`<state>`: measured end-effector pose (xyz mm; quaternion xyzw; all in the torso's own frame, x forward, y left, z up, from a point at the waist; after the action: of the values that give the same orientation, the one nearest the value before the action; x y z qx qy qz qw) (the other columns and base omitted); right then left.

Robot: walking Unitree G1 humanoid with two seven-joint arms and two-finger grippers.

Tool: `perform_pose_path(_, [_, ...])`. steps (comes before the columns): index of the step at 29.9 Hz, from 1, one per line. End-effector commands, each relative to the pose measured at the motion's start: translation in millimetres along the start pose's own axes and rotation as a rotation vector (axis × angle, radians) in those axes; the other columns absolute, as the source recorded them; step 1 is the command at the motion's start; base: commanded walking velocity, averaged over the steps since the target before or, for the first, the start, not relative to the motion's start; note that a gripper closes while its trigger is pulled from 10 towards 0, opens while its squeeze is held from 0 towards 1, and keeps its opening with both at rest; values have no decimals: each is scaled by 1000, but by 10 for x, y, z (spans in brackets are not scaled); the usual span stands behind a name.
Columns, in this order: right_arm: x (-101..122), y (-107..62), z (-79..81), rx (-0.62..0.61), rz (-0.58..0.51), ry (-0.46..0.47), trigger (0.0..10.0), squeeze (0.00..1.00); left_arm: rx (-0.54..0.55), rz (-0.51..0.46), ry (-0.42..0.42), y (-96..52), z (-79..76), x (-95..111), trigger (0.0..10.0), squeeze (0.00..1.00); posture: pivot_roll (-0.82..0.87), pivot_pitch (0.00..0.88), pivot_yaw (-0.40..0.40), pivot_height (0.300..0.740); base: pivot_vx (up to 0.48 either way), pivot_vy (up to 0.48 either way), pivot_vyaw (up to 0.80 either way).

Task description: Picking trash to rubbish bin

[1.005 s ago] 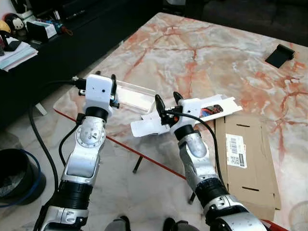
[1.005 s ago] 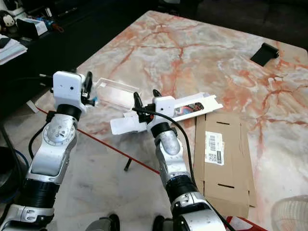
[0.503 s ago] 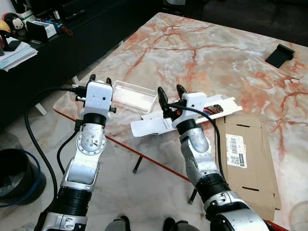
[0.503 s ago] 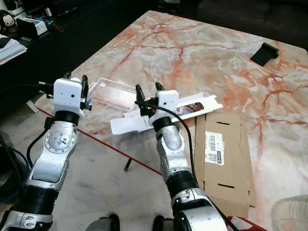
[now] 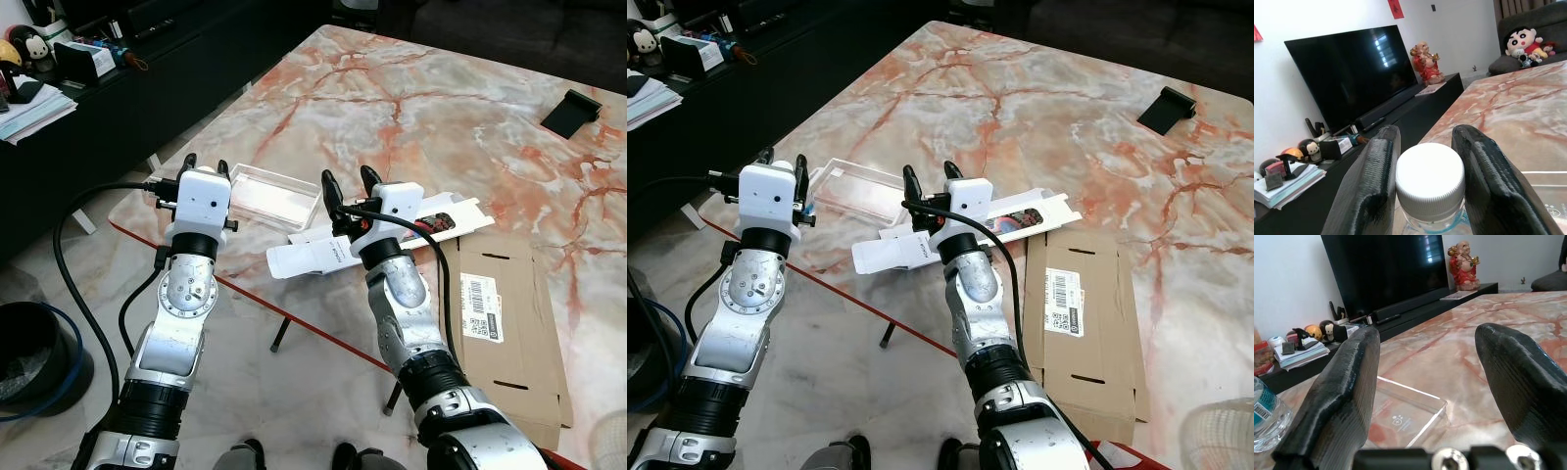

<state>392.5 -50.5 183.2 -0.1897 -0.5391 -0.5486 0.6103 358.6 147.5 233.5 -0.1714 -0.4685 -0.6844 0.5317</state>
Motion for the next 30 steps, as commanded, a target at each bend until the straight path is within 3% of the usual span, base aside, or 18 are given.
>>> perform_pose_path(1, [37,14,29,7,-17,9,10000,0,20,-46,6,24,28,97,10000,0,137,169,-10,740,-277,0,0])
perform_pose_path(30, [-11,-8,16,6,6,8,10000,0,14,-34,-12,22,3,52,10000,0,133,173,-17,740,-265,0,0])
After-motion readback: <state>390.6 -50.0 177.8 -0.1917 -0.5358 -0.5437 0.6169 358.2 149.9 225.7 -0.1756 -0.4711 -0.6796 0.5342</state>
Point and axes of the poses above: a point about 5 cm out from each wrist's last joint towards the gripper, its own y axis pointing out of the wrist towards the gripper, its own x axis along the axis of the wrist's last joint, z = x × y, the point moved 4 cm from there along y, pointing out of the wrist towards the gripper, and after that the axes turned 15 degrees about y, right-handed, at the moved point
